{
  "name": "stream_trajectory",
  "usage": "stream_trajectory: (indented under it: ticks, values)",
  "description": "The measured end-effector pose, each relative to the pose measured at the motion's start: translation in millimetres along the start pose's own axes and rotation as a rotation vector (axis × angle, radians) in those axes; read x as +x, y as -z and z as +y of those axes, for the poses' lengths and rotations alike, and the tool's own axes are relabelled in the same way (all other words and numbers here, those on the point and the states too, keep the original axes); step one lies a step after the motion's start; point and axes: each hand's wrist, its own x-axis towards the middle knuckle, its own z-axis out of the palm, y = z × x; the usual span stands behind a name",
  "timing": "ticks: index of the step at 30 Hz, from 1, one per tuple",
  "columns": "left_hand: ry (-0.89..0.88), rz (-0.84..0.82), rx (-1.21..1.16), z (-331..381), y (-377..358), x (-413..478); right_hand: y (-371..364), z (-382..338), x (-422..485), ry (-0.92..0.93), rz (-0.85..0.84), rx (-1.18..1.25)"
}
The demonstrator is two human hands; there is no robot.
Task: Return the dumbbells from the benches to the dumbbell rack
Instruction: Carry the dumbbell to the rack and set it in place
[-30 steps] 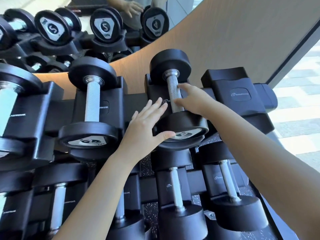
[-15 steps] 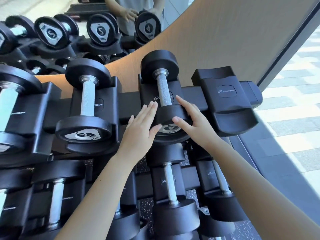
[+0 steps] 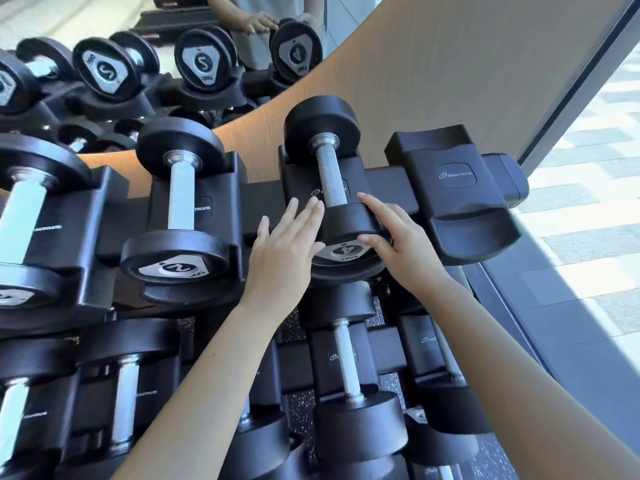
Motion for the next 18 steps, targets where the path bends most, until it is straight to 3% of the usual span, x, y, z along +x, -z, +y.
stream_trajectory:
  ticks: [13, 18]
  values:
    - [0.040, -0.058, 0.044, 7, 4, -2, 1, -8, -8, -0.054, -0.003, -0.039]
    - [0.095, -0.068, 0.069, 21, 11, -17, 4, -15, -30, -0.067, 0.041, -0.197]
